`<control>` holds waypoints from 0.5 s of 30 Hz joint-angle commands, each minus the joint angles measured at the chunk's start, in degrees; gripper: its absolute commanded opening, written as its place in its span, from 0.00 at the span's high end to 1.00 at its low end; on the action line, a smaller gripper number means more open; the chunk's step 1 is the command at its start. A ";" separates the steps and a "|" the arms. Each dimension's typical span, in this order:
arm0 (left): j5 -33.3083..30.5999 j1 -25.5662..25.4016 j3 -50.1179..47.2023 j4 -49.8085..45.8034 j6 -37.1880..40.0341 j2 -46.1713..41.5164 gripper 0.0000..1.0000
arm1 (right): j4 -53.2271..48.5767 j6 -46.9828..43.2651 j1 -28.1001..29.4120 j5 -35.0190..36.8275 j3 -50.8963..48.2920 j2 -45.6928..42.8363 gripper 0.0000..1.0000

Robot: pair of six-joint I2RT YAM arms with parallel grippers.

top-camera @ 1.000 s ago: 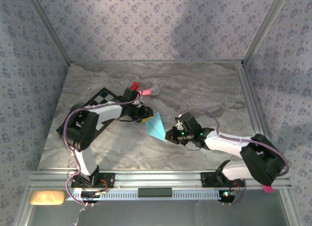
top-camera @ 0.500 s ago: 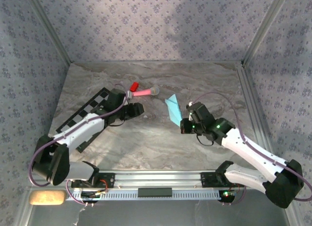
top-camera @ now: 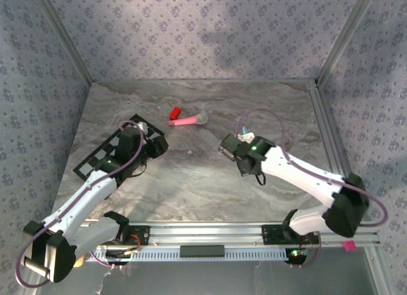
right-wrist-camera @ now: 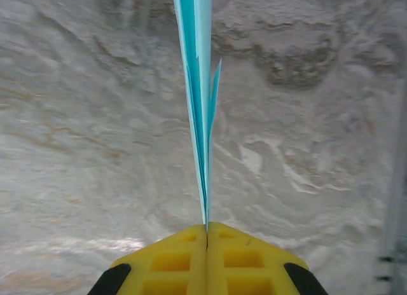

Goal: Fold a paper plane with a square sheet of paper (pick it up from the middle)
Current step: Turn over the paper at the center of the table.

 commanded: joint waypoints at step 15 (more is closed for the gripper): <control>-3.00 5.05 -2.36 -7.24 0.13 -7.89 0.42 | 2.51 -3.71 16.82 -5.91 13.39 28.31 0.94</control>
